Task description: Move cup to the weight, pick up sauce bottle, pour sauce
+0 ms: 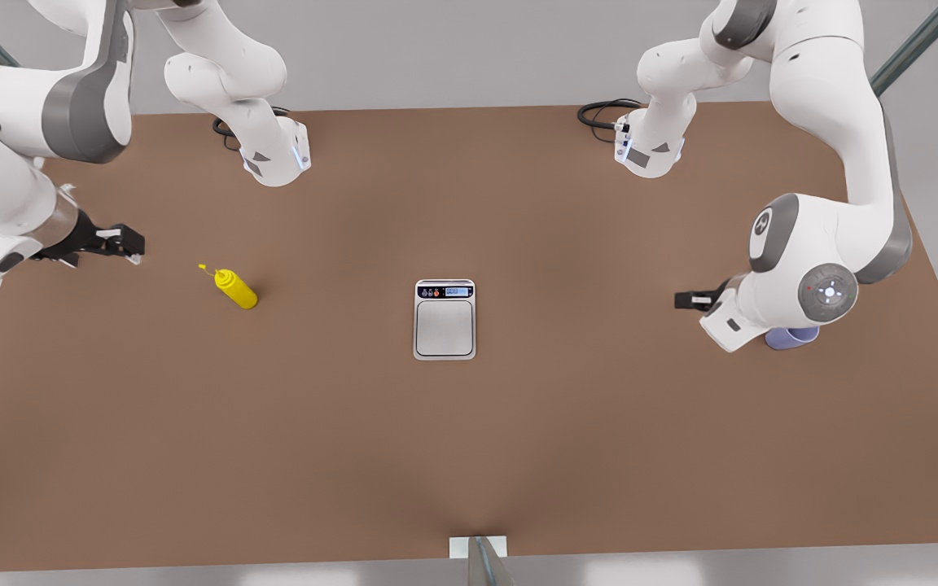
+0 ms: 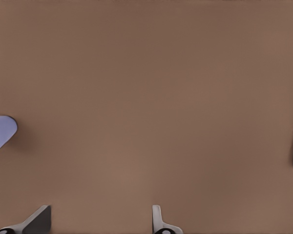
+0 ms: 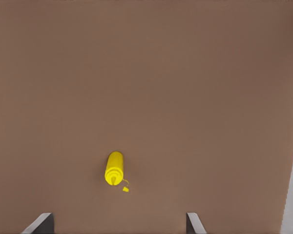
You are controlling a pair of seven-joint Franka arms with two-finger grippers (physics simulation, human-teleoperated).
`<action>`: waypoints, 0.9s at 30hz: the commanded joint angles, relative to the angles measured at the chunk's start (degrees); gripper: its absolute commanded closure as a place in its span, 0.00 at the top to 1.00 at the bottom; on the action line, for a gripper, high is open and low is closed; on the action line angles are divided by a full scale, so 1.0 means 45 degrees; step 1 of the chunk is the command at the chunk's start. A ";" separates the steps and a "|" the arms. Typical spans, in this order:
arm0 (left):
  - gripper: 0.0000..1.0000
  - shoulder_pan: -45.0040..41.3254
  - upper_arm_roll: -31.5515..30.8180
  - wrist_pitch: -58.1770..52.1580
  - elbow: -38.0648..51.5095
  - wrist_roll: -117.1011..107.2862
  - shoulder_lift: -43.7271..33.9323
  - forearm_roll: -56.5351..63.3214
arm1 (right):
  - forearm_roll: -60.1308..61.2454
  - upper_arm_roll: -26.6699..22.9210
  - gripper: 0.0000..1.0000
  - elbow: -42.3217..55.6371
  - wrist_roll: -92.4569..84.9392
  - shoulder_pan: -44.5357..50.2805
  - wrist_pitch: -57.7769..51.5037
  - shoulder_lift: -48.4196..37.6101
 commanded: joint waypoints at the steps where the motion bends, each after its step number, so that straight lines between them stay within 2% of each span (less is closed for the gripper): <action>1: 1.00 0.0037 -0.0009 0.0391 0.0008 -0.1365 -0.0003 0.0175 | 0.0291 -0.0045 1.00 -0.0020 -0.1468 0.0185 0.0257 -0.0046; 3: 1.00 0.0057 -0.0009 0.0391 0.0008 -0.1346 -0.0003 0.0136 | 0.0565 -0.0045 1.00 -0.0293 -0.2947 0.0165 0.0023 0.0012; 5: 1.00 0.0076 -0.0009 0.0391 0.0008 -0.1365 -0.0003 0.0116 | 0.4332 -0.0104 1.00 -0.2694 -0.7400 -0.1649 0.0022 0.0207; 9: 1.00 0.0330 -0.0009 0.0332 -0.0011 -0.1287 0.0036 0.0116 | 0.6483 -0.0104 1.00 -0.4707 -1.5486 -0.3643 0.0999 0.1144; 15: 1.00 0.0330 -0.0009 0.0313 -0.0011 -0.1287 0.0036 0.0116 | 0.7518 -0.0104 1.00 -0.5606 -2.5425 -0.5225 0.1312 0.2200; 20: 1.00 0.0311 -0.0009 0.0293 -0.0070 -0.1306 0.0036 0.0136 | 0.9256 -0.0084 1.00 -0.5606 -3.4392 -0.5655 0.1409 0.4543; 24: 1.00 0.0311 -0.0009 0.0293 -0.0050 -0.1306 0.0037 0.0155 | 1.0662 -0.0084 1.00 -0.5763 -3.7560 -0.6727 0.1312 0.4875; 27: 1.00 0.0311 -0.0009 0.0313 -0.0050 -0.1287 0.0056 0.0175 | 1.0897 -0.0084 1.00 -0.5860 -3.7776 -0.7257 0.1097 0.5188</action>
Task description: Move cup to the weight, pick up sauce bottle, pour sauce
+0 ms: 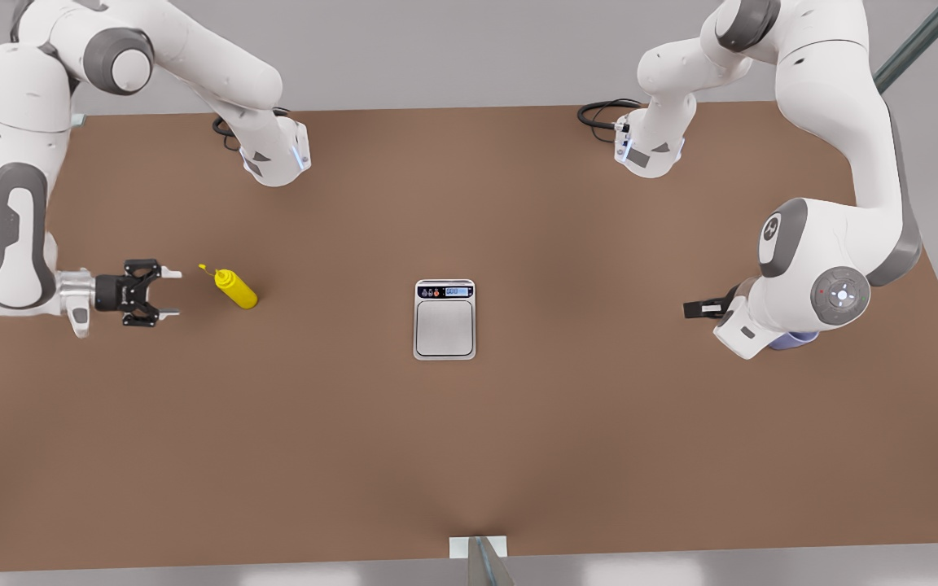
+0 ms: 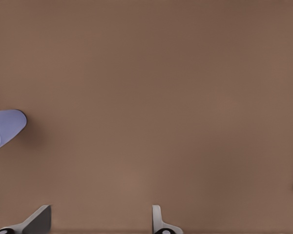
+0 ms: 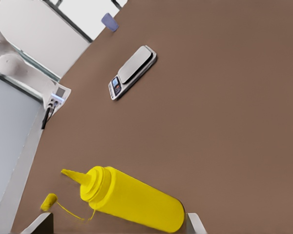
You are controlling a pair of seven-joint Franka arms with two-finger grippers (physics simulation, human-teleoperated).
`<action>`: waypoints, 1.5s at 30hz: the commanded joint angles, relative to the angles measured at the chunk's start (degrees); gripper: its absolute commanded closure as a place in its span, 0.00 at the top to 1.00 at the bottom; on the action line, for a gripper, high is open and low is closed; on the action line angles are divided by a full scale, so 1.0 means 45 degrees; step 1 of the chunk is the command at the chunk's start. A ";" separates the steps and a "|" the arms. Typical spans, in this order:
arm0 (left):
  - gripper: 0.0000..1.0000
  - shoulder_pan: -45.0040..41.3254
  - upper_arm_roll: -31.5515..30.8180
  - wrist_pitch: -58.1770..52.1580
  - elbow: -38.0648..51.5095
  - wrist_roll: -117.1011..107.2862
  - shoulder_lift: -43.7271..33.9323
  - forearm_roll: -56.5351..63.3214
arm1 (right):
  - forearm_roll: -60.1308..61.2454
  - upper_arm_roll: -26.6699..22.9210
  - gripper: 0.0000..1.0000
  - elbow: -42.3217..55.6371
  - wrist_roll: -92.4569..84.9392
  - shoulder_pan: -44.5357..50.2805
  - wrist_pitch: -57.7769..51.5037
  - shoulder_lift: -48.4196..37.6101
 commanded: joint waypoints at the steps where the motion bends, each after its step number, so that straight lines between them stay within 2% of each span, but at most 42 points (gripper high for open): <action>1: 1.00 0.0000 -0.0008 -0.0014 -0.0004 -0.0277 -0.0015 0.0024 | 0.0723 0.0002 1.00 -0.0168 -1.5995 -0.0234 -0.0124 0.0122; 8: 1.00 0.0039 -0.0008 -0.0015 0.0035 -0.0257 -0.0035 0.0043 | 0.1876 0.0002 1.00 -0.0833 -1.6074 -0.0586 -0.0104 0.1001; 9: 1.00 0.0448 -0.0008 0.0063 0.0015 -0.0044 -0.0035 0.0316 | 0.1895 0.0022 1.00 -0.0852 -1.6093 -0.0586 -0.0104 0.1099; 11: 1.00 0.2694 -0.0008 0.1742 -0.0434 0.2689 0.0179 0.1332 | 0.1895 0.0022 1.00 -0.1009 -1.6093 -0.0566 -0.0085 0.1197; 14: 1.00 0.4960 0.0031 0.4028 -0.0297 0.5464 0.1624 0.2270 | 0.1895 0.0041 1.00 -0.1204 -1.6425 -0.0566 -0.0085 0.1353; 19: 1.00 0.5195 0.1418 0.5083 -0.1917 0.7456 0.1352 0.2172 | 0.2208 0.0100 1.00 -0.1536 -1.6581 -0.0508 -0.0007 0.1665; 24: 1.00 0.5371 0.1887 0.6509 -0.3715 0.8278 0.1488 0.2172 | 0.2364 0.0120 1.00 -0.1731 -1.6581 -0.0430 0.0072 0.1939; 27: 1.00 0.5410 0.1906 0.7583 -0.3735 0.8258 0.2172 0.2172 | 0.2364 0.0139 1.00 -0.2005 -1.6620 -0.0371 0.0072 0.2037; 33: 1.00 0.5645 0.1906 0.8091 -0.3735 0.8258 0.2797 0.2152 | 0.2501 0.0139 1.00 -0.2180 -1.6620 -0.0117 0.0111 0.2134; 34: 0.83 0.5645 0.1906 0.8091 -0.3735 0.8239 0.2856 0.2152 | 0.2520 0.0139 1.00 -0.2180 -1.6620 -0.0040 0.0130 0.2134; 35: 0.47 0.5645 0.1906 0.7994 -0.3735 0.8239 0.2875 0.2152 | 0.2520 0.0139 1.00 -0.2180 -1.6620 -0.0039 0.0130 0.2134; 36: 0.26 0.5645 0.1906 0.7974 -0.3735 0.8239 0.2875 0.2036 | 0.2598 0.0139 1.00 -0.2200 -1.6620 -0.0020 0.0169 0.2154; 37: 0.21 0.5645 0.1906 0.7935 -0.3735 0.8239 0.2836 0.1509 | 0.2696 0.0139 1.00 -0.2200 -1.6620 0.0058 0.0189 0.2212; 45: 0.21 0.5333 0.1867 0.7527 -0.3306 0.8200 0.2641 0.0767 | 0.2735 0.0237 1.00 -0.2200 -1.6601 0.0078 0.0169 0.2408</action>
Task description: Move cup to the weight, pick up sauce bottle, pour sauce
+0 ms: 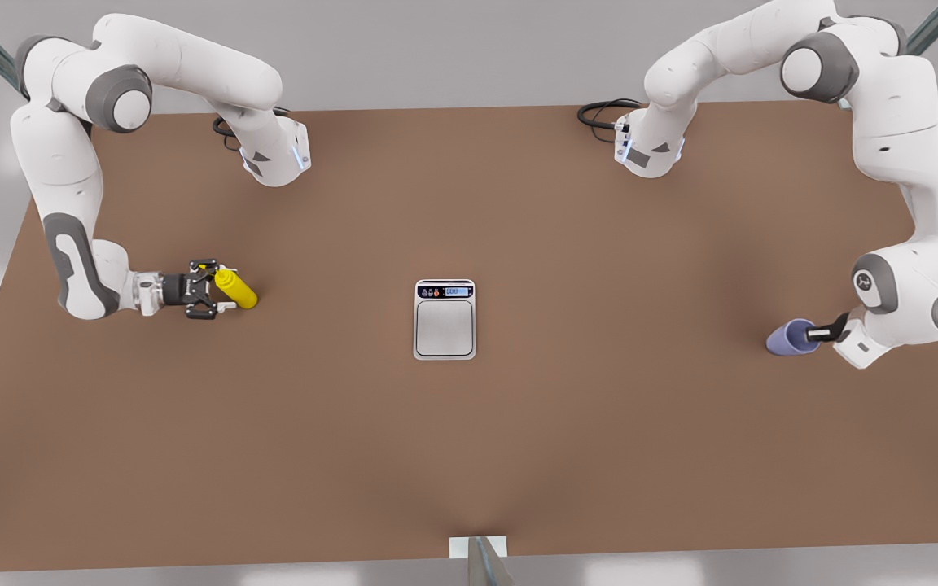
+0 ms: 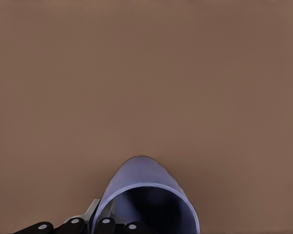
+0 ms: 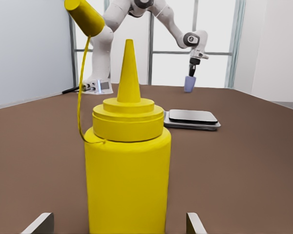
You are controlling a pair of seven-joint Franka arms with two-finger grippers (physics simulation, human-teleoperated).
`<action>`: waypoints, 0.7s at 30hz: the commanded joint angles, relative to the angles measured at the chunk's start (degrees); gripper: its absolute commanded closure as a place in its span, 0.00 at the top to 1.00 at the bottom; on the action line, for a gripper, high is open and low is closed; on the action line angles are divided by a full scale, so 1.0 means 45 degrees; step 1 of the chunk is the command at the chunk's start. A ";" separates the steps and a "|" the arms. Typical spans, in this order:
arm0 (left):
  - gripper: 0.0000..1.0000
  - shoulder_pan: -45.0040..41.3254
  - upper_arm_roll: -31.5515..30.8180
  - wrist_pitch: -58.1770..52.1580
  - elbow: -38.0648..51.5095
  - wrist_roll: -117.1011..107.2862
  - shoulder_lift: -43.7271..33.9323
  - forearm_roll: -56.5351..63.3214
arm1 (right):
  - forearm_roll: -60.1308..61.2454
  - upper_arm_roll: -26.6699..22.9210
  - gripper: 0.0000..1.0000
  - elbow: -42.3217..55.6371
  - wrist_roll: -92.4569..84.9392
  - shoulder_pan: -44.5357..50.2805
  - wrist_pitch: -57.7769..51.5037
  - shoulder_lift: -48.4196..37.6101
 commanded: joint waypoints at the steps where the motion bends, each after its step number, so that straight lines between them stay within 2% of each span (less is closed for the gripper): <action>1: 0.21 -0.0478 -0.0011 -0.1313 0.0615 0.1098 -0.0059 -0.0812 | 0.0136 0.0022 1.00 -0.0009 -0.3052 0.0072 0.0001 0.0000; 4: 0.21 -0.2001 -0.0011 -0.2719 0.1142 -0.1461 -0.0937 -0.0831 | 0.0234 0.0022 1.00 -0.0088 -0.3052 0.0130 0.0001 0.0000; 5: 0.21 -0.3368 -0.0030 -0.3267 0.1260 -0.3079 -0.1289 -0.0851 | 0.0253 0.0022 1.00 -0.0088 -0.3032 0.0130 0.0001 0.0000; 8: 0.21 -0.4480 -0.2763 -0.3698 0.1260 -0.7318 -0.1055 -0.0812 | 0.0351 0.0022 1.00 -0.0126 -0.3032 0.0248 0.0001 0.0020; 9: 0.21 -0.5454 -0.2843 -0.3504 0.1377 -0.8118 -0.0996 -0.0792 | 0.0370 0.0022 1.00 -0.0166 -0.3032 0.0248 0.0001 0.0020; 11: 0.21 -0.8307 -0.2843 -0.3094 0.2645 -1.2453 -0.0041 -0.0811 | 0.0488 0.0022 1.00 -0.0185 -0.3032 0.0345 0.0001 0.0020; 13: 0.21 -1.0184 -0.2843 -0.2839 0.4071 -1.5132 0.1034 -0.0772 | 0.0546 0.0041 1.00 -0.0224 -0.3032 0.0443 -0.0019 0.0020; 15: 0.21 -1.1513 -0.2843 -0.1453 0.4561 -1.7749 0.1679 -0.0792 | 0.0644 0.0100 1.00 -0.0244 -0.3032 0.0462 0.0001 0.0020; 17: 0.21 -1.2684 -0.2843 -0.1159 0.5556 -1.8882 0.2186 -0.0792 | 0.0683 0.0119 1.00 -0.0283 -0.3032 0.0541 0.0001 0.0020; 20: 0.21 -1.3934 -0.2570 -0.1178 0.7449 -1.8671 0.3416 -0.0460 | 0.0761 0.0119 1.00 -0.0322 -0.3032 0.0638 -0.0019 0.0020; 21: 0.21 -1.3975 -0.2550 -0.0401 0.7530 -1.8513 0.3749 -0.0441 | 0.0761 0.0119 1.00 -0.0322 -0.3032 0.0638 -0.0019 0.0020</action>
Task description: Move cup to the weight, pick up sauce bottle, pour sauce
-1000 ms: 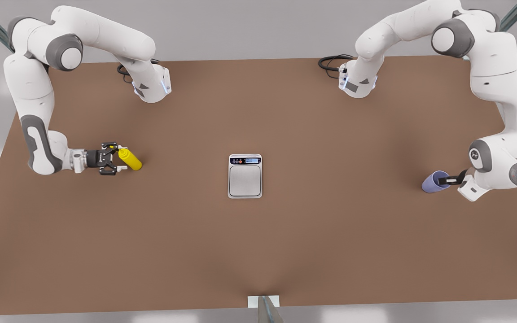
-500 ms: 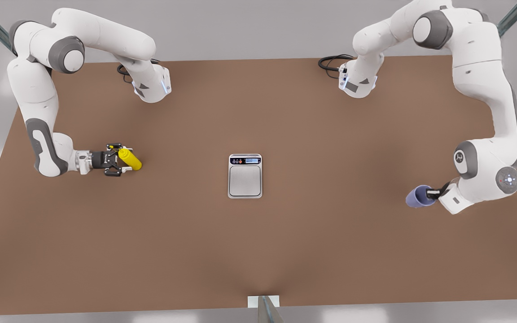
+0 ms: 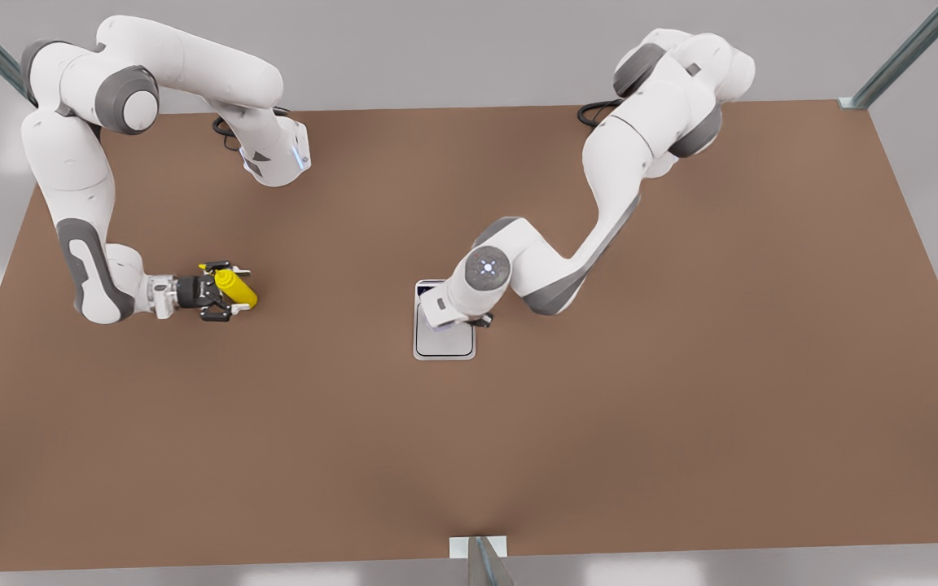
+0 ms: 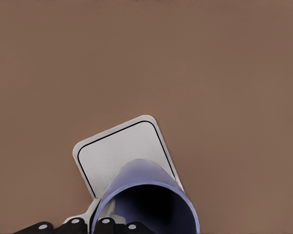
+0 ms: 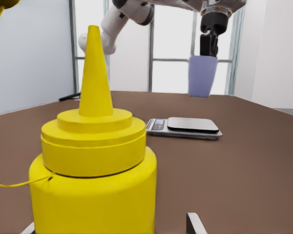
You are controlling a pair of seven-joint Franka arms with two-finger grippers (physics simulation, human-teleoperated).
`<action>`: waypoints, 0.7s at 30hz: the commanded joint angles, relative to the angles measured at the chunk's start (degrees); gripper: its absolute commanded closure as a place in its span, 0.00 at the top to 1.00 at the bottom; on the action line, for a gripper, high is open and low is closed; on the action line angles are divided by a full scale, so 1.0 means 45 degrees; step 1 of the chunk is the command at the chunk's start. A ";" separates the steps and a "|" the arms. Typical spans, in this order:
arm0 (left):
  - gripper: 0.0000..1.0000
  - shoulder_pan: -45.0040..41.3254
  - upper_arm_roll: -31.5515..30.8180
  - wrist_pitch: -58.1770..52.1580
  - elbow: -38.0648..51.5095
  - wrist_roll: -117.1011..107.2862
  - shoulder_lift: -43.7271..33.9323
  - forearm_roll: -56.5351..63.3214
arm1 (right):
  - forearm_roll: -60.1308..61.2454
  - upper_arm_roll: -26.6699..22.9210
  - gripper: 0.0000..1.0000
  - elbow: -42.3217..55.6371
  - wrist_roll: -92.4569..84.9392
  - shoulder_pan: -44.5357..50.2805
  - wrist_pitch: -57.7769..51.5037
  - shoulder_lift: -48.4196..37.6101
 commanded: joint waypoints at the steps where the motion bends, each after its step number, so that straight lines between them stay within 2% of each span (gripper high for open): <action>1: 0.21 -0.0178 0.0073 0.1641 0.0266 -0.9161 0.0433 0.0113 | 0.0067 0.0007 1.00 -0.0006 -0.3032 0.0011 -0.0021 -0.0010; 3: 0.21 -0.0491 0.0483 0.2756 0.0344 -0.9279 0.0765 0.0191 | 0.0048 -0.0013 0.99 -0.0006 -0.3032 0.0011 -0.0040 -0.0010; 4: 0.21 -0.0510 0.0522 0.2775 0.0325 -0.9259 0.0862 0.0210 | 0.0048 -0.0013 0.96 -0.0006 -0.3032 0.0011 -0.0040 0.0029; 6: 0.21 -0.0471 0.0522 0.1938 0.0169 -0.9415 0.0746 0.0152 | 0.0048 -0.0013 0.81 -0.0006 -0.3032 0.0031 -0.0060 0.0048; 7: 0.21 -0.0471 0.0522 0.1427 0.0149 -0.9454 0.0746 0.0152 | 0.0048 0.0007 0.76 -0.0006 -0.3032 0.0089 -0.0079 0.0048; 14: 0.21 -0.0432 0.0561 0.1447 -0.0183 -0.9493 0.0863 0.0230 | 0.0048 0.0007 0.61 0.0208 -0.2974 0.0089 -0.0353 0.0049; 16: 0.21 -0.0393 0.0600 0.1369 -0.0183 -0.9532 0.0824 0.0328 | 0.0048 0.0007 0.51 0.0306 -0.2896 0.0109 -0.0451 0.0048; 18: 0.21 -0.0393 0.0600 0.1330 -0.0222 -0.9532 0.0785 0.0386 | 0.0048 0.0007 0.48 0.0326 -0.2837 0.0109 -0.0587 0.0029; 19: 0.33 -0.0374 0.0600 0.1076 -0.0281 -0.9513 0.0785 0.0718 | 0.0048 0.0007 0.48 0.0404 -0.2837 0.0109 -0.0665 0.0029; 20: 0.83 -0.0354 0.0600 0.1076 -0.0359 -0.9474 0.0765 0.0718 | 0.0048 0.0007 0.48 0.0482 -0.2818 0.0109 -0.0763 0.0029; 21: 1.00 -0.0354 0.0600 0.1076 -0.0437 -0.9493 0.0746 0.0777 | 0.0048 0.0007 0.48 0.0521 -0.2817 0.0109 -0.0841 0.0029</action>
